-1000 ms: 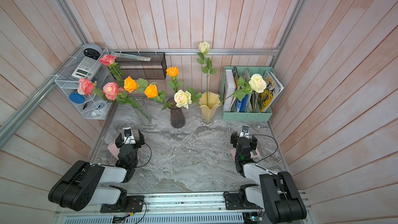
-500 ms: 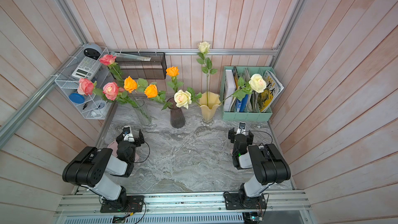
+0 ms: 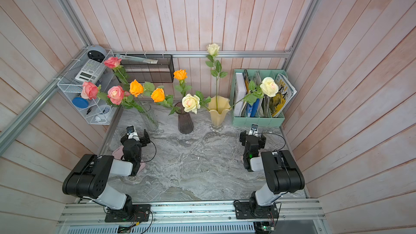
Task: Arrange the flowers in different vases according to their colors
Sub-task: Reset both arms
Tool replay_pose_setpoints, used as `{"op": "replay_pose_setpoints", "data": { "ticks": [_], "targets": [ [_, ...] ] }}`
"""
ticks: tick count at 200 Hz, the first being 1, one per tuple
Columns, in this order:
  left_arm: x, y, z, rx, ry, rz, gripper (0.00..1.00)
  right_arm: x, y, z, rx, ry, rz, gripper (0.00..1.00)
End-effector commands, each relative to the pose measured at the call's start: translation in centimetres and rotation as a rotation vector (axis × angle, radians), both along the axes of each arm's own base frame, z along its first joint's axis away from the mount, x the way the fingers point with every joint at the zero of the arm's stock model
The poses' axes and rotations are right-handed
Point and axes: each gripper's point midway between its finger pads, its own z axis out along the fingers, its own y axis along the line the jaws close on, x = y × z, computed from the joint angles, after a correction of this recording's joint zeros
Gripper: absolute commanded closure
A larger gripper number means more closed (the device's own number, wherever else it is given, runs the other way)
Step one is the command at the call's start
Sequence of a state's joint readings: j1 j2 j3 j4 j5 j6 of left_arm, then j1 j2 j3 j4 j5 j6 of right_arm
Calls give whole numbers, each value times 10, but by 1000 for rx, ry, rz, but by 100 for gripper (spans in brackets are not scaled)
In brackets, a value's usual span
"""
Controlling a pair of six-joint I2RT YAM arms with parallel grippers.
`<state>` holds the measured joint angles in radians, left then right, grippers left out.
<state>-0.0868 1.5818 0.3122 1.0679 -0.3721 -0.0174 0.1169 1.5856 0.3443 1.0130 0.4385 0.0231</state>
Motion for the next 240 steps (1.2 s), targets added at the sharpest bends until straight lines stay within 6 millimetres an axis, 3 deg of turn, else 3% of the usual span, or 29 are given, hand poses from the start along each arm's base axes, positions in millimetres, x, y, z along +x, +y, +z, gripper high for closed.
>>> {"op": "replay_pose_setpoints", "data": {
  "ticks": [1,240],
  "targets": [
    [1,6,3,-13,-1,32,0,-1,-3,4,9,-17,-20,2],
    [1,10,3,-17,2,60,0,0,-4,4,9,-7,-26,2]
  ]
}}
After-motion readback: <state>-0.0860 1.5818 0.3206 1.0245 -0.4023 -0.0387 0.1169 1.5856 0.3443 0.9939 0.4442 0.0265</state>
